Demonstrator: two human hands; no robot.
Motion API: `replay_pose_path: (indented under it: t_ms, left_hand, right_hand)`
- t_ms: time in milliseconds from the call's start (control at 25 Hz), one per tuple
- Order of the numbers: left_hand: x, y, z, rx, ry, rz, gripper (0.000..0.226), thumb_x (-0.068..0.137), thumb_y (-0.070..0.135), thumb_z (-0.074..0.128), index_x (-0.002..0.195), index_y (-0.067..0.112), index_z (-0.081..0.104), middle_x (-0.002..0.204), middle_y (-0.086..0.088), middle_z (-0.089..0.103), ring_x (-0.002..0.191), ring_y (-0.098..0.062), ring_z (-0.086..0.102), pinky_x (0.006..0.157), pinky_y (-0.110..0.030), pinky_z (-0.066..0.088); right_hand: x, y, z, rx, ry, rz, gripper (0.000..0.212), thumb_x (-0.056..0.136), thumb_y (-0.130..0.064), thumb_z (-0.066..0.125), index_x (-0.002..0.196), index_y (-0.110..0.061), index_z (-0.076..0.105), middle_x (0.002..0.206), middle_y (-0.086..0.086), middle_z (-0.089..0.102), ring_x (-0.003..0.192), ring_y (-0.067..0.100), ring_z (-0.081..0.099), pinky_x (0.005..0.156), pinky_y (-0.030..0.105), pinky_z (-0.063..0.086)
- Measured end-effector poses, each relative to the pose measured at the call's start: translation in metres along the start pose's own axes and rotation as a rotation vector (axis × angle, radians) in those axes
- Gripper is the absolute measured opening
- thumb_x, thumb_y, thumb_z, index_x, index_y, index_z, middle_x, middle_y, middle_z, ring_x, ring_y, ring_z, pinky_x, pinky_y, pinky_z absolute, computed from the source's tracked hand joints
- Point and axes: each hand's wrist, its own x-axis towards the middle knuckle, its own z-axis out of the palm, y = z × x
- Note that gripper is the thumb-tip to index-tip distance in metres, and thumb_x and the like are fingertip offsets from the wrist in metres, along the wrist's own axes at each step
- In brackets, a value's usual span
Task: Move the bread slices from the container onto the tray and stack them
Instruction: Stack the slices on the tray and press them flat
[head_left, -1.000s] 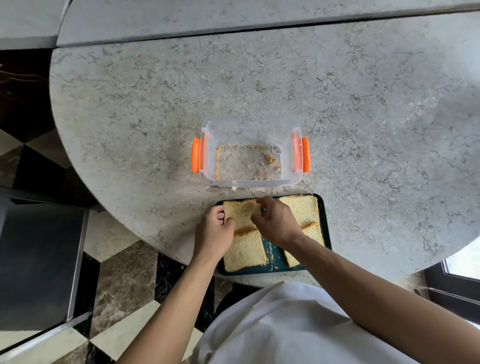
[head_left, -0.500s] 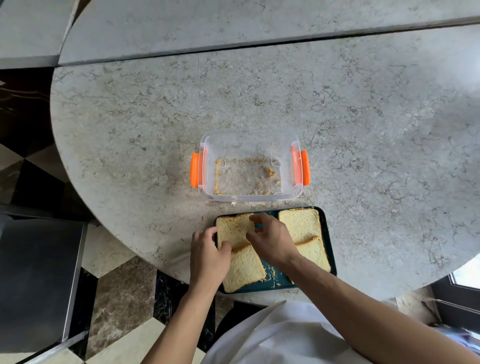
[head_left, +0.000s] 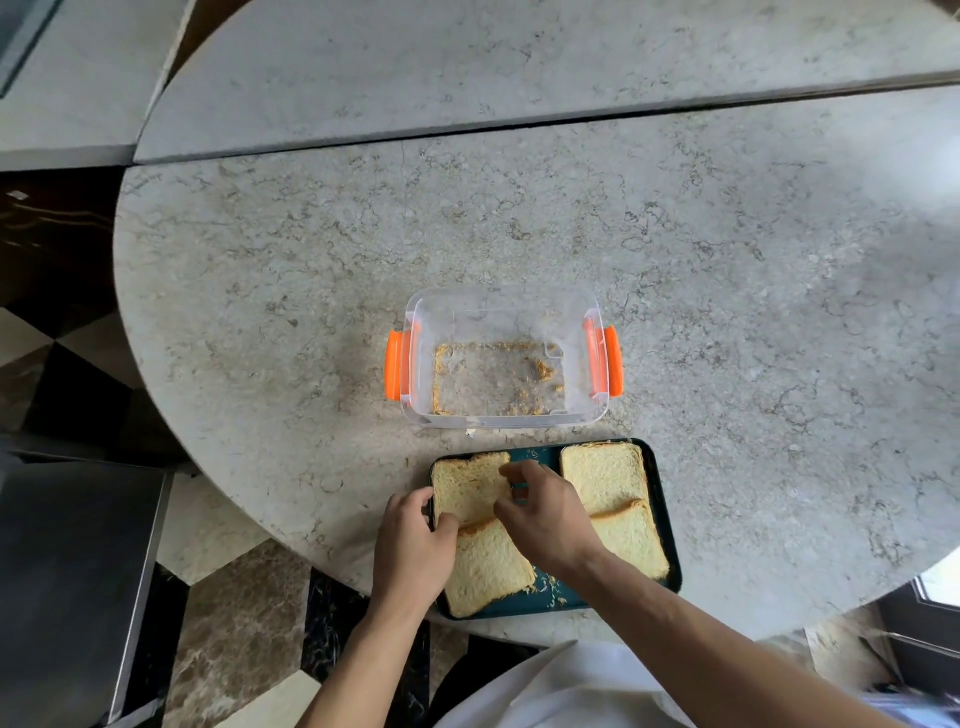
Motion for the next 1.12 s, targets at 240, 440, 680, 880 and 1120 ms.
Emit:
replay_pose_path:
  t_ms: [240,440,680,880,1120]
  left_hand:
    - [-0.008,-0.004,0.0,-0.025,0.013,-0.005,0.043,0.089,0.023,0.061,0.132,0.016,0.059,0.113,-0.001,0.052,0.096,-0.018,0.061,0.088,-0.034,0.051]
    - [-0.023,-0.015,0.002,-0.078,0.032,-0.005,0.034,0.087,0.017,0.064,0.121,0.022,0.063,0.099,0.003,0.055,0.081,-0.008,0.059,0.068,-0.022,0.044]
    - [-0.032,-0.019,0.006,-0.097,0.034,0.05,0.023,0.089,0.015,0.066,0.111,0.024,0.066,0.099,0.009,0.061,0.083,-0.005,0.062,0.065,-0.011,0.044]
    - [-0.034,-0.017,0.009,0.015,-0.014,0.163,0.02,0.092,0.017,0.061,0.111,0.021,0.067,0.103,0.015,0.056,0.087,-0.002,0.059,0.07,-0.007,0.042]
    - [-0.034,-0.015,0.011,0.093,-0.01,0.215,0.024,0.093,0.016,0.061,0.116,0.019,0.067,0.108,0.012,0.055,0.091,-0.005,0.059,0.079,-0.016,0.045]
  right_hand:
    - [-0.02,0.018,-0.005,-0.059,-0.025,-0.025,0.036,0.087,-0.024,0.057,0.122,-0.018,0.058,0.116,0.0,0.058,0.099,0.017,0.062,0.086,0.034,0.054]
    - [-0.042,0.028,-0.007,-0.055,-0.131,-0.003,0.042,0.085,-0.027,0.054,0.127,-0.022,0.056,0.107,-0.008,0.063,0.087,0.003,0.06,0.07,0.013,0.048]
    - [-0.048,0.03,-0.009,-0.036,-0.178,0.034,0.04,0.087,-0.032,0.052,0.127,-0.025,0.055,0.089,-0.009,0.069,0.075,0.003,0.064,0.06,0.014,0.046]
    - [-0.051,0.037,-0.009,-0.11,-0.208,0.033,0.049,0.082,-0.028,0.048,0.13,-0.022,0.051,0.071,-0.003,0.069,0.058,0.005,0.058,0.049,0.019,0.04]
    - [-0.048,0.039,-0.004,-0.178,-0.234,0.027,0.052,0.081,-0.029,0.047,0.131,-0.018,0.051,0.077,-0.005,0.065,0.062,0.009,0.055,0.05,0.021,0.038]
